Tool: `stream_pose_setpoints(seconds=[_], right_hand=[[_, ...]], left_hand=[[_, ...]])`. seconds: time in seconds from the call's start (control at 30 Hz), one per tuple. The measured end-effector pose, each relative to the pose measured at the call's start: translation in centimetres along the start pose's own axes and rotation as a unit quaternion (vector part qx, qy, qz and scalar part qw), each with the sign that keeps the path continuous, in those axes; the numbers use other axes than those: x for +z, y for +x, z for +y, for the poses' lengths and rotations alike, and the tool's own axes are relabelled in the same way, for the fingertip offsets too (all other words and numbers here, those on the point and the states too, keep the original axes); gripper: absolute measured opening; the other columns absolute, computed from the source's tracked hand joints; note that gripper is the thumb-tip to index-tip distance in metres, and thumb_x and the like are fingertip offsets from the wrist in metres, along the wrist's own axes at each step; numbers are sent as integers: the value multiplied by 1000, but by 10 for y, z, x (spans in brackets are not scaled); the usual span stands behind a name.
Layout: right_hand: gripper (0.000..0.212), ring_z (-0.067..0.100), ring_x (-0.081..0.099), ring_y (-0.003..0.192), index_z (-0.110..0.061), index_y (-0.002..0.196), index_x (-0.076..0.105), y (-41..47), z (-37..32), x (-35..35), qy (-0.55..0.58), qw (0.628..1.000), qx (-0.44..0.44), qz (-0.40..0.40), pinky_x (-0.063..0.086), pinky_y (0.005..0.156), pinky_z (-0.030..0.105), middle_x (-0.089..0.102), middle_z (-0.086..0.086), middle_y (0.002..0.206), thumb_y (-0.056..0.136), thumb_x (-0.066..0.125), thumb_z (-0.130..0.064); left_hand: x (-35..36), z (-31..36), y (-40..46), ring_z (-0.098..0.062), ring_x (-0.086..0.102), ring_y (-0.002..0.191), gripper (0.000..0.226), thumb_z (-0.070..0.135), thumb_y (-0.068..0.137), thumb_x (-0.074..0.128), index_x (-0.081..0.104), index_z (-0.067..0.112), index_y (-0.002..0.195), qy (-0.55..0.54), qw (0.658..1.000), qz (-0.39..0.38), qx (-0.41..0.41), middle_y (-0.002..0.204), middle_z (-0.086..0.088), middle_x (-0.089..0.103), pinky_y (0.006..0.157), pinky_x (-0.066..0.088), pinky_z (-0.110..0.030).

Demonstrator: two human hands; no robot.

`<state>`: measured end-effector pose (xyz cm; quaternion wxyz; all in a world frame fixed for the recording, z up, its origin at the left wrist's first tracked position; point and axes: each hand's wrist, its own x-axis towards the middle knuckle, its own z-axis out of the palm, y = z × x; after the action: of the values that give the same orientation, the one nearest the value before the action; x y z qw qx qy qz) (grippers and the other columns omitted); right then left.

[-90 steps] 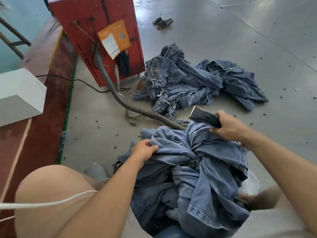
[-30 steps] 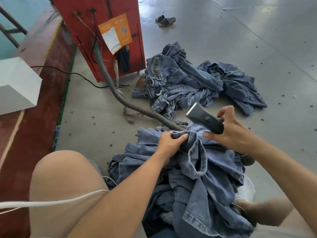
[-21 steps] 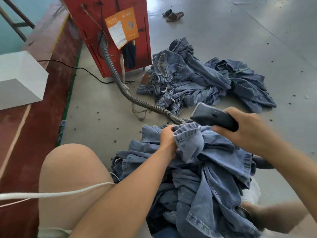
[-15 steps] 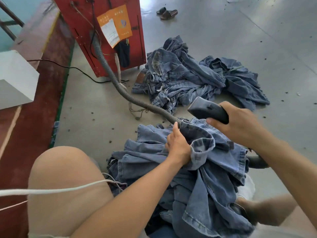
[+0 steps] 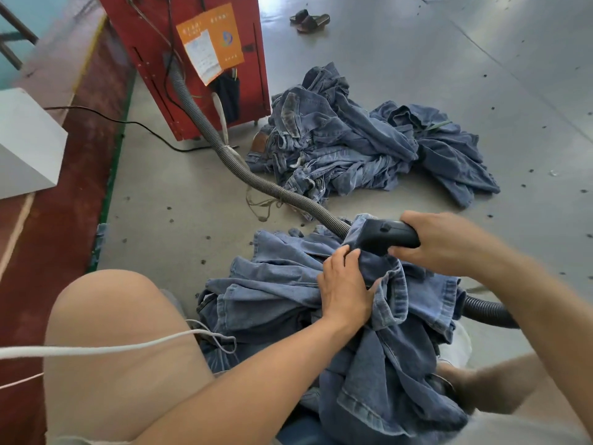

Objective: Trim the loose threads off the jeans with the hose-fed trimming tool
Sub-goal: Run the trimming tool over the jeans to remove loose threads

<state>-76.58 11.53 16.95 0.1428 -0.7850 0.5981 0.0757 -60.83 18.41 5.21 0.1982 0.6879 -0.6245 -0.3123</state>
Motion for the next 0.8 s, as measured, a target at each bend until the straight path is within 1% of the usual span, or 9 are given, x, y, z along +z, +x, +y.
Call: stream_pose_setpoints(seconds=[0.1,0.23,0.3,0.33,0.43,0.5,0.57,0.7,0.8], right_hand=[[30,21,58,72,-28,94,48,15,-5,16,-19,998,51,19,54,67,39,58,-2,80,91,65,-53],[34,29,61,78,-20,101,52,29,4,15,-8,993,111,32,54,72,41,61,4,86,93,64,-50],[35,28,65,75,-21,100,54,32,10,1,25,991,122,48,55,69,39,65,5,88,91,65,-53],[33,26,68,68,-24,98,56,33,13,-8,59,990,122,48,55,62,37,67,4,85,89,68,-53],[27,18,65,41,-23,93,61,28,19,-25,139,983,113,-31,51,40,28,69,8,72,87,75,-45],[28,20,64,41,-15,96,64,27,14,-19,108,982,114,-107,53,41,30,69,12,71,88,76,-39],[30,22,66,48,-12,95,64,32,5,-3,42,983,114,-135,52,44,30,70,10,74,88,74,-40],[34,22,67,67,-15,95,63,46,1,13,1,992,119,-41,52,59,31,69,6,81,91,69,-48],[30,21,69,57,-19,98,60,48,17,-2,117,984,134,29,60,60,37,69,4,77,92,70,-47]], left_hand=[[3,0,-3,-24,23,151,72,46,94,68,37,21,154,12,1000,4,15,165,0,25,119,24,-43],[5,-2,-7,-24,19,152,73,46,93,69,36,21,152,23,999,10,29,167,-2,19,121,23,-43],[6,-3,-7,-24,18,153,75,46,93,68,32,20,154,34,999,5,34,168,-2,16,121,22,-43],[6,-3,-7,-24,17,153,76,46,94,68,31,20,155,40,999,3,36,169,-2,14,122,22,-44],[7,-4,-7,-26,15,154,77,46,94,68,29,19,155,43,998,-1,43,169,-4,14,123,21,-46],[7,-6,-8,-25,14,155,78,47,95,67,28,18,156,46,998,-4,47,169,-4,13,123,19,-45],[9,-8,-8,-24,13,155,79,50,95,65,27,18,157,56,997,-8,50,170,-3,12,124,18,-44],[10,-12,-7,-22,15,154,77,52,96,63,28,19,156,59,996,-12,63,169,-1,15,123,22,-43],[9,-15,-4,-20,17,153,81,53,93,66,28,20,156,38,998,-15,53,167,2,19,123,22,-40]])
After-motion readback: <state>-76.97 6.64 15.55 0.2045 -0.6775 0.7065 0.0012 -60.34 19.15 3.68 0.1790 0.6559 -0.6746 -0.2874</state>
